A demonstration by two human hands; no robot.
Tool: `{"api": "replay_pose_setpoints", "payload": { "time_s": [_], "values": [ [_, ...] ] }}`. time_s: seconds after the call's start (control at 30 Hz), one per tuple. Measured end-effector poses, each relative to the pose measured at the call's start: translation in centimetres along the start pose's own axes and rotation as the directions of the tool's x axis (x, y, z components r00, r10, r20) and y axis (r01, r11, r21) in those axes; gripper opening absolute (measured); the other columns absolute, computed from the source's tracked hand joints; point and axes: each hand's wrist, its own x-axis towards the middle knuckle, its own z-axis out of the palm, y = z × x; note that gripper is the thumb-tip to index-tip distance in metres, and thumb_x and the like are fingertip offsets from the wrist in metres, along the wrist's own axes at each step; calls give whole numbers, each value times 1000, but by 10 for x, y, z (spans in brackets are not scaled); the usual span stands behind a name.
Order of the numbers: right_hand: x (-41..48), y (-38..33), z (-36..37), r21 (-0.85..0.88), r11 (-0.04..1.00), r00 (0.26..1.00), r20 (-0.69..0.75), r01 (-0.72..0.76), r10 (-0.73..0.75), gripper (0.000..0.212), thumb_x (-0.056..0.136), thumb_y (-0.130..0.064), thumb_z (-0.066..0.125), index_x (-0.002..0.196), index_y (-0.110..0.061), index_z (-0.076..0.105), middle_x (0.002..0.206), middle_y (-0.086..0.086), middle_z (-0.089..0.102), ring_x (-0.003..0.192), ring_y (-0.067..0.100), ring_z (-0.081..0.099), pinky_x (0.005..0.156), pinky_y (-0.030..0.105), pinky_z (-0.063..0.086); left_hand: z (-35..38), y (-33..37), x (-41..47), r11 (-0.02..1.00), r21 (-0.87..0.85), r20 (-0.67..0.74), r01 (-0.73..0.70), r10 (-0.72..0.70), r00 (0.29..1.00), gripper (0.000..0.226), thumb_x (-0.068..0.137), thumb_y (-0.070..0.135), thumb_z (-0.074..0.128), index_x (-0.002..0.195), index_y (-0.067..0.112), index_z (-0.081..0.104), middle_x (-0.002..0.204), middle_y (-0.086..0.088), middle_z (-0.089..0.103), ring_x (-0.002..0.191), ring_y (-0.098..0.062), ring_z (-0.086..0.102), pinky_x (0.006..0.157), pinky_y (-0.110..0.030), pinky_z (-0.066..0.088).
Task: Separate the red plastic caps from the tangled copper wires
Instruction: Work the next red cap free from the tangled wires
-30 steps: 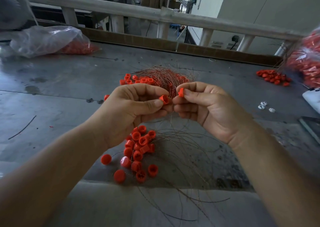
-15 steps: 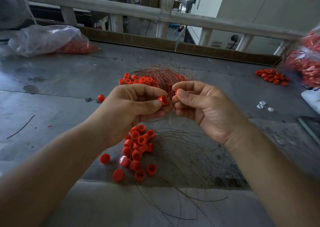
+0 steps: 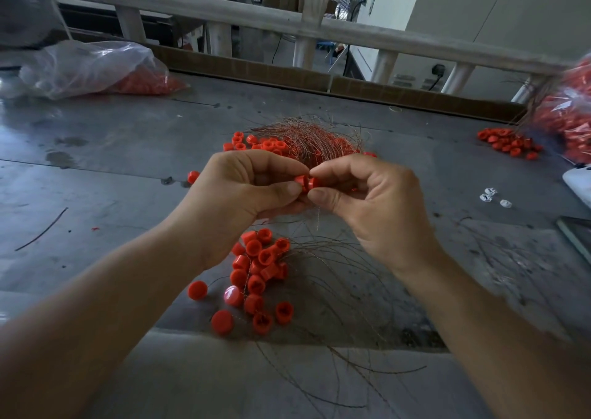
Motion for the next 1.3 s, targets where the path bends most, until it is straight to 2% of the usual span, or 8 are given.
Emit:
{"api": "replay_pose_setpoints", "payload": {
  "time_s": [0.13, 0.3, 0.53, 0.9, 1.0, 1.13, 1.23, 1.3],
  "values": [
    [-2, 1, 2, -43, 999, 999, -36, 32, -34, 29, 70, -7, 73, 96, -18, 66, 82, -14, 65, 78, 0, 66, 70, 12, 51, 1, -1, -1, 998, 64, -19, -14, 15, 1000, 22, 56, 7, 63, 75, 14, 70, 72, -8, 72, 67, -16, 70, 58, -16, 53],
    [-4, 2, 2, -77, 996, 997, -47, 51, -55, 30, 70, -11, 73, 98, -15, 65, 82, -14, 64, 79, -1, 66, 70, 12, 51, 5, -2, -2, 995, 95, -34, -20, 24, 999, 23, 56, 7, 62, 78, 12, 68, 69, -6, 72, 65, -16, 70, 57, -15, 53],
    [-4, 2, 1, -176, 976, 990, -33, 131, -138, 26, 70, -9, 73, 95, -3, 70, 86, -8, 63, 86, 2, 63, 73, 10, 51, 6, -1, -4, 995, 100, -28, -16, 19, 999, 25, 56, 7, 62, 80, 10, 67, 69, -6, 72, 64, -15, 70, 56, -14, 52],
    [-6, 1, 0, -208, 959, 979, -28, 193, -203, 22, 69, -13, 73, 88, -1, 71, 81, -7, 63, 81, 5, 64, 67, 11, 52, 4, -1, -5, 993, 114, 31, -14, 11, 999, 20, 58, 10, 63, 74, 14, 73, 69, -8, 72, 65, -16, 70, 57, -16, 53],
    [-5, -1, -2, -161, 972, 984, -6, 172, -176, 21, 67, -20, 73, 85, -9, 70, 79, -10, 64, 77, 5, 65, 66, 13, 52, 1, 1, -5, 997, 78, 94, 26, -34, 995, 19, 59, 11, 62, 72, 17, 75, 71, -9, 72, 67, -16, 71, 58, -17, 54],
    [-2, -3, -6, 41, 999, 997, 80, 7, -10, 21, 61, -29, 70, 81, -25, 64, 74, -13, 64, 71, 1, 64, 65, 14, 50, -2, 4, -5, 997, 36, 182, 68, -73, 981, 21, 59, 11, 63, 77, 14, 73, 70, -11, 72, 65, -17, 70, 56, -18, 54],
    [0, -5, -10, -9, 1000, 975, 223, 8, -6, 30, 63, -33, 66, 93, -34, 62, 76, -13, 59, 74, -2, 58, 66, 12, 45, -6, 6, -5, 994, 27, 249, 110, -113, 962, 35, 59, 12, 64, 94, 10, 63, 68, -10, 71, 64, -17, 70, 54, -18, 54],
    [1, -6, -12, -54, 998, 948, 317, 37, -18, 26, 68, -35, 61, 94, -34, 61, 79, -15, 55, 77, -3, 54, 67, 12, 42, -6, 6, -5, 990, 14, 283, 138, -136, 949, 42, 60, 13, 64, 102, 10, 60, 69, -10, 71, 64, -18, 70, 53, -18, 54]
  ]
}}
